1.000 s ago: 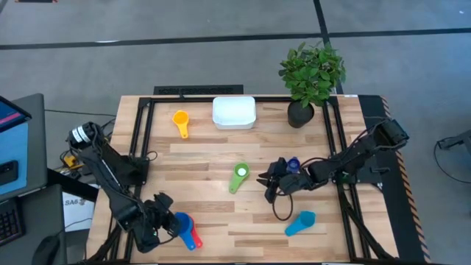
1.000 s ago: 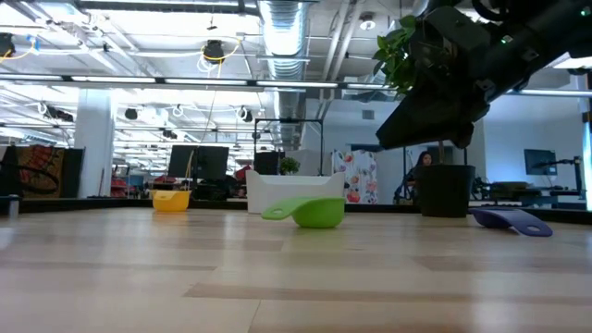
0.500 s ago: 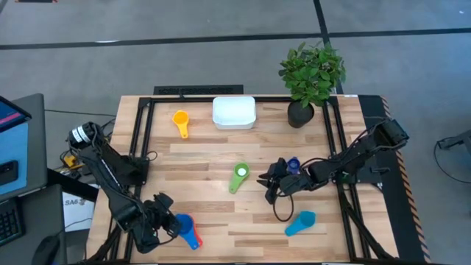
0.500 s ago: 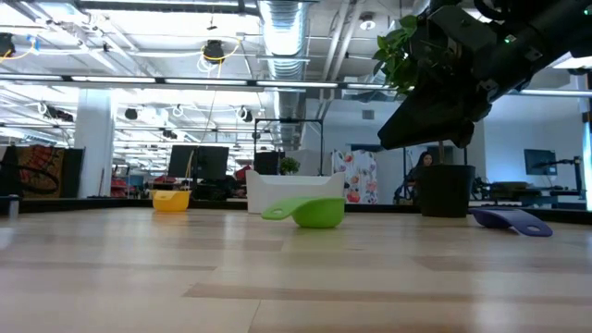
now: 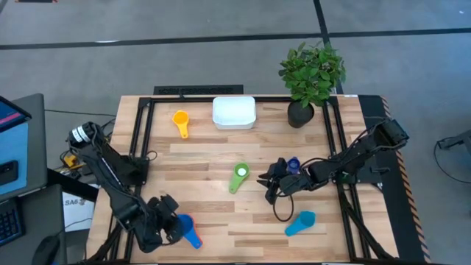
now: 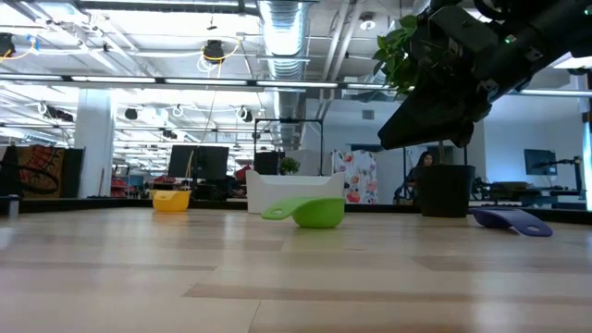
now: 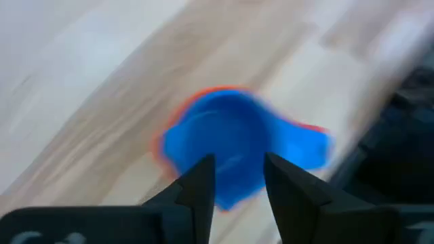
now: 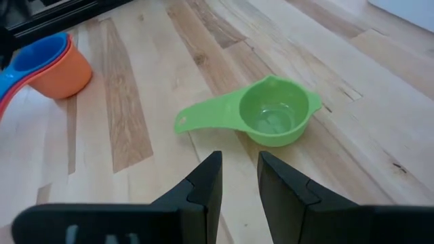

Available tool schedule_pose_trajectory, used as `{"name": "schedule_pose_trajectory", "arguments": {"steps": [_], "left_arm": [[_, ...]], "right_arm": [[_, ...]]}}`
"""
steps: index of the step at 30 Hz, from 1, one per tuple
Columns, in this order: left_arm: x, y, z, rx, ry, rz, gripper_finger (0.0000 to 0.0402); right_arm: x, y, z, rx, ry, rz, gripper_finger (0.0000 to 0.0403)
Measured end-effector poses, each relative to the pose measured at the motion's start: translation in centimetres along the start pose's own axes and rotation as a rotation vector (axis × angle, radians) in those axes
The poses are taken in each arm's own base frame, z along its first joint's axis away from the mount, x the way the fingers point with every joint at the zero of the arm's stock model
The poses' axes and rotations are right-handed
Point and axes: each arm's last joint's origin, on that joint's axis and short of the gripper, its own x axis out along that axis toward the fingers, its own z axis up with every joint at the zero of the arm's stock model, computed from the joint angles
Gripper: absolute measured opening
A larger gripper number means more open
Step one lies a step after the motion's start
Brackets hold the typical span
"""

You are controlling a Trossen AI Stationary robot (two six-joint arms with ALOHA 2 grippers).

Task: Nest measuring cups in basket
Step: Stack the dark blue measuring cup into the red measuring cup

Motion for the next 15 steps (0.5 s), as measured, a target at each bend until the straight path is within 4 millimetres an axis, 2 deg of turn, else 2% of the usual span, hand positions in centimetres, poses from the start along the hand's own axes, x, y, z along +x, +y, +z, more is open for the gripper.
{"name": "schedule_pose_trajectory", "arguments": {"steps": [5, 8, 11, 15], "left_arm": [[-1.5, -3.2, 0.9, 0.382, -0.072, -0.178, 0.0075], [-1.4, -4.5, 0.5, 0.578, -0.066, -0.298, 0.0053], [0.3, -5.0, -1.0, 0.714, 0.032, -0.343, 0.003], [4.2, -4.4, -3.3, 0.75, 0.196, -0.267, 0.0004]], "right_arm": [[0.0, 0.0, 0.0, 0.01, 0.001, 0.007, 0.0119], [0.0, 0.2, 0.1, 0.016, 0.006, 0.03, 0.0119], [-0.2, 0.4, -0.1, 0.021, 0.012, 0.053, 0.0119], [-0.5, 1.0, -0.3, 0.017, 0.002, 0.067, 0.0119]]}}
